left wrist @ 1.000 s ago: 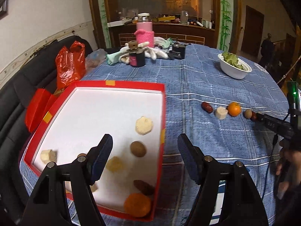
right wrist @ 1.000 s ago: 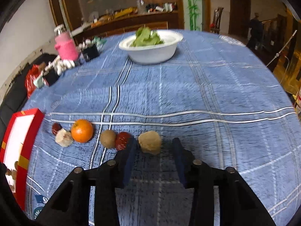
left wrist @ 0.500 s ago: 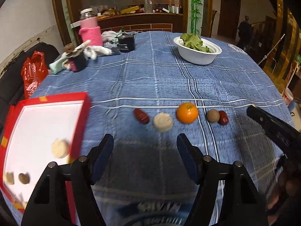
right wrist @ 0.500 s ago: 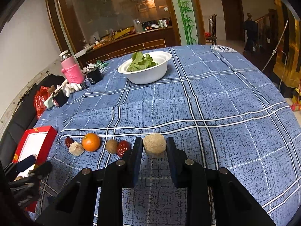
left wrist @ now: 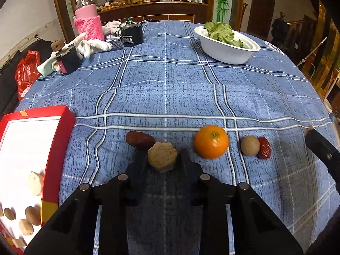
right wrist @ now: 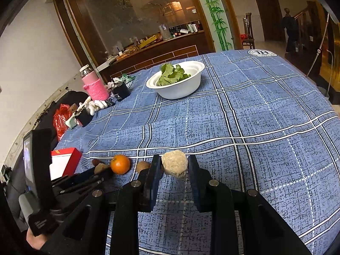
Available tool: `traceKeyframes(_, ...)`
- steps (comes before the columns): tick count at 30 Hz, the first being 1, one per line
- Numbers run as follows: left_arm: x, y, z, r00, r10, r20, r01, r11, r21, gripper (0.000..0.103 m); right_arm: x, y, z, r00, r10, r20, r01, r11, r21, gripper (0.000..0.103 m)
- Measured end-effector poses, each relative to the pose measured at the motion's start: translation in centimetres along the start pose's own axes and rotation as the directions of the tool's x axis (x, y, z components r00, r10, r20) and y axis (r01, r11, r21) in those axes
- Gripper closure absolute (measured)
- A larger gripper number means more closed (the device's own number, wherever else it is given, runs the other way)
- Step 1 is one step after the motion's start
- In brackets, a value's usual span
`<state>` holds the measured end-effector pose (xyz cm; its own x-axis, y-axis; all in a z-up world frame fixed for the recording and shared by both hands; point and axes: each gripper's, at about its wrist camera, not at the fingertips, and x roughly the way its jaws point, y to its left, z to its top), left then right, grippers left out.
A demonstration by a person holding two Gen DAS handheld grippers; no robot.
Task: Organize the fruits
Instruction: 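Lift both beige chunks above the table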
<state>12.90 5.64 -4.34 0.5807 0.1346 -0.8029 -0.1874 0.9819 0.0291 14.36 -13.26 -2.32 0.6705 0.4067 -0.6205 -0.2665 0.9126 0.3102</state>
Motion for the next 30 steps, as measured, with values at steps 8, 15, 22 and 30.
traceKeyframes(8,-4.8,1.0,-4.4,0.999,-0.024,0.043,0.024,1.000,-0.002,0.077,0.1,0.3,-0.2,0.999,-0.037,0.008,0.038,0.999,-0.026,0.076)
traceKeyframes(15,-6.4,1.9,-6.5,0.997,-0.039,0.065,0.040,0.999,-0.015,0.077,-3.2,2.7,-1.6,0.995,-0.083,0.048,0.087,0.993,-0.083,0.076)
traceKeyframes(22,-7.0,2.3,-6.9,0.993,-0.054,0.101,0.057,0.998,-0.025,0.077,-7.8,5.0,-6.7,0.992,-0.104,0.076,0.114,0.982,-0.149,0.076)
traceKeyframes(30,-7.9,2.5,-7.1,0.988,-0.042,0.150,0.047,0.998,-0.033,0.077,-8.8,6.8,-8.8,0.988,-0.118,0.103,0.133,0.979,-0.153,0.076)
